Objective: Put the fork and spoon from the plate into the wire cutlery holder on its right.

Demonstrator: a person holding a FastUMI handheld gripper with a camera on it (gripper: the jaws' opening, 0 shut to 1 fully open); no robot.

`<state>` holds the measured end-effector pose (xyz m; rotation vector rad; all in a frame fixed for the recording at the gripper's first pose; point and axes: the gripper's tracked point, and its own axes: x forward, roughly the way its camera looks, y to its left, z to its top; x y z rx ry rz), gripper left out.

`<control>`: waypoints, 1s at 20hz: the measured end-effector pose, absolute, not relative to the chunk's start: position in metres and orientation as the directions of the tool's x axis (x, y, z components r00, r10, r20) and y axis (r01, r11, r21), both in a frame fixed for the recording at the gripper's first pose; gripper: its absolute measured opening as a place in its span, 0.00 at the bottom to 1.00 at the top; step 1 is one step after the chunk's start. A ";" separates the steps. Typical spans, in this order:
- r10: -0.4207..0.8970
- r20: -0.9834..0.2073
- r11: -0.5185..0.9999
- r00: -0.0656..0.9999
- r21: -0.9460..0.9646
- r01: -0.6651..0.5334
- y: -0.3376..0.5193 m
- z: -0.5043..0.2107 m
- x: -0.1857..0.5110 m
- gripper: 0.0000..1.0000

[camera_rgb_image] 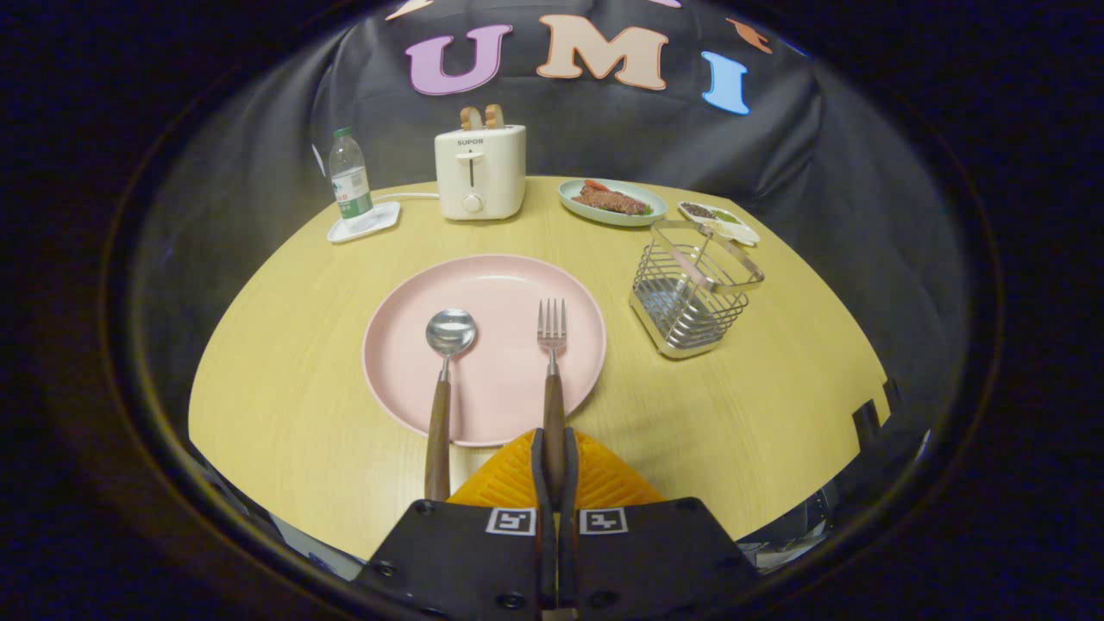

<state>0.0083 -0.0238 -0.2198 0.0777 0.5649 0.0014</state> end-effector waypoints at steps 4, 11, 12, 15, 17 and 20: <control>-0.014 -0.547 0.998 0.837 0.048 0.048 -0.025 -0.189 0.010 0.04; -0.090 -0.615 0.986 0.783 0.057 0.158 -0.038 -0.118 0.010 0.04; -0.098 -0.631 0.982 0.769 0.063 0.176 -0.041 -0.107 0.011 0.04; -0.157 -0.684 0.971 0.712 0.026 0.239 -0.067 -0.085 0.010 0.04; -0.200 -0.729 0.955 0.655 0.005 0.297 -0.087 -0.075 0.010 0.04; -0.202 -0.785 0.926 0.585 0.041 0.375 -0.103 -0.070 0.016 0.04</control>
